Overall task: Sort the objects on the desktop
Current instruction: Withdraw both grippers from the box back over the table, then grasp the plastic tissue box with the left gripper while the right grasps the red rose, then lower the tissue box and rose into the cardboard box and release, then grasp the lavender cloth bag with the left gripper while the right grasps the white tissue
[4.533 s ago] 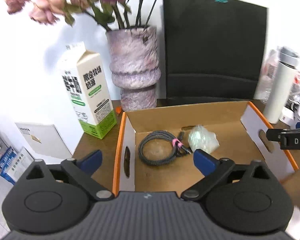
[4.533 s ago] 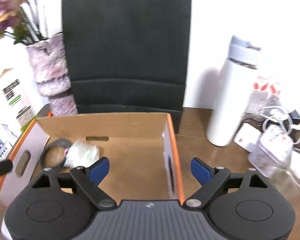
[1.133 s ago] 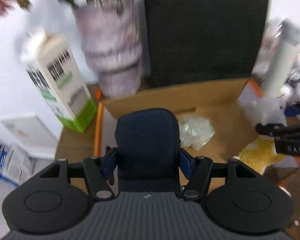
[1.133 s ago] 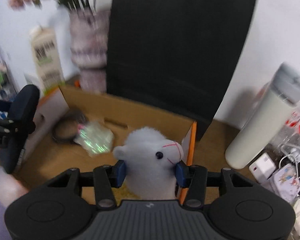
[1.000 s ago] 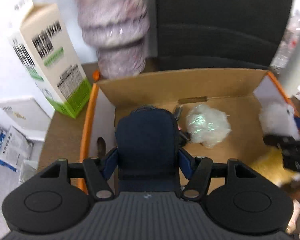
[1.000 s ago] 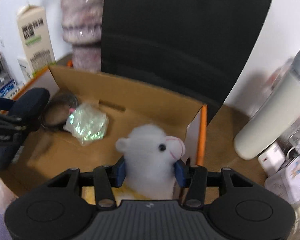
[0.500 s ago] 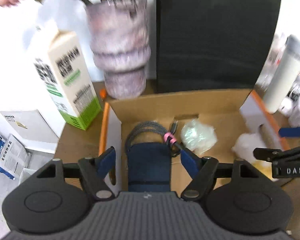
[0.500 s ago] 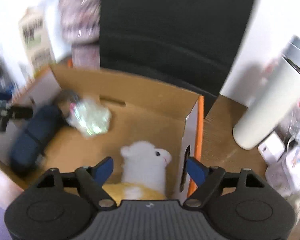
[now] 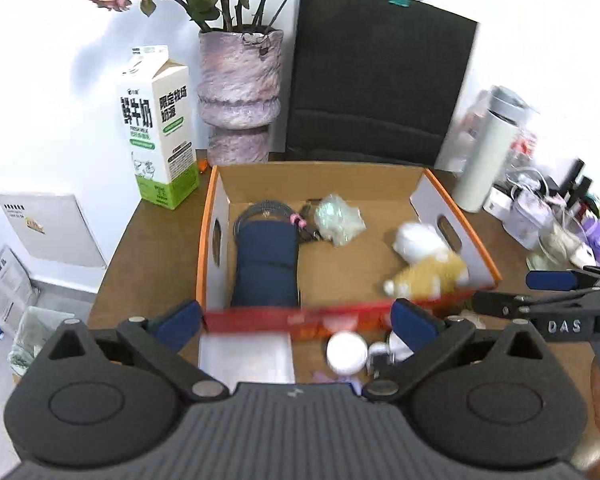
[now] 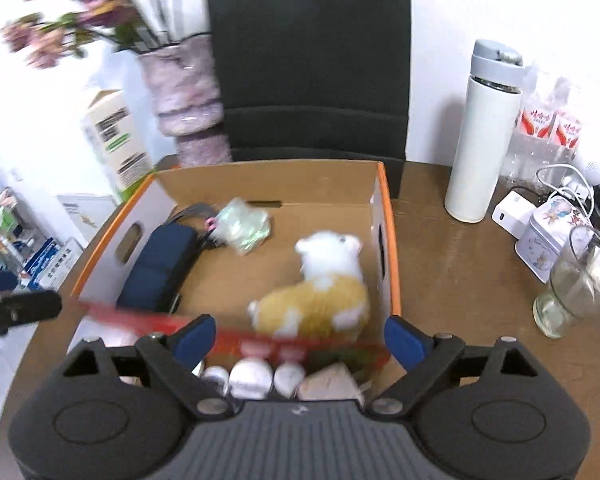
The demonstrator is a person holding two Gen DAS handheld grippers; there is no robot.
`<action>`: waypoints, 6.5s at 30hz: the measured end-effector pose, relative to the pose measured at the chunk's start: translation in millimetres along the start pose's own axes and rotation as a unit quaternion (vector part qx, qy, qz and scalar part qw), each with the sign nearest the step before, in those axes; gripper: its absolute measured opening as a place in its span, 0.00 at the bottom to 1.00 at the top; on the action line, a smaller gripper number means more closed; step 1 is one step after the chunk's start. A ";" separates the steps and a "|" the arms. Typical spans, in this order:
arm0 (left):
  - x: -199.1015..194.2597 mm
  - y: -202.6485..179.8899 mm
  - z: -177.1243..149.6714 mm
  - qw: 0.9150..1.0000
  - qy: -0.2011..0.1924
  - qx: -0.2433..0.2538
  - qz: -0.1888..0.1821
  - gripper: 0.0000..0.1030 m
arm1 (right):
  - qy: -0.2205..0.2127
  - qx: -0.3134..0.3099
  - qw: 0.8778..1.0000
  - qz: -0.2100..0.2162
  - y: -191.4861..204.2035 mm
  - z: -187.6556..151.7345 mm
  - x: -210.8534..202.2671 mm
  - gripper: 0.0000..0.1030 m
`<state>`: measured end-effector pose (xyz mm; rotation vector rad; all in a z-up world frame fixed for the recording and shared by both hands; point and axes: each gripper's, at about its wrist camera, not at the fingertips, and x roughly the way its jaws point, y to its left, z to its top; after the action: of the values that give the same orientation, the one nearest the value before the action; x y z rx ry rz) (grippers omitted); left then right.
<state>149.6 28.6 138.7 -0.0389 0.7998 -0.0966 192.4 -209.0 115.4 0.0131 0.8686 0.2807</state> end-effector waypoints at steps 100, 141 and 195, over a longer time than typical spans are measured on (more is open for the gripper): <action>127.8 -2.7 97.5 0.987 -0.136 -0.041 0.071 0.81 | -0.231 -0.005 0.973 -0.014 3.1 55.3 28.3 0.36; 35.0 -22.4 8.5 0.995 -0.078 -0.014 0.066 1.00 | -0.111 -0.031 0.993 -0.033 10.0 6.7 5.5 0.85; 53.7 -19.4 -148.4 0.994 -0.066 -0.023 0.080 0.59 | -0.097 -0.103 0.987 0.071 45.0 -179.0 12.9 0.34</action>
<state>78.9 4.1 -1.7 -0.0256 0.6698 0.0750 54.5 -180.7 -4.7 -0.0895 0.6425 0.4932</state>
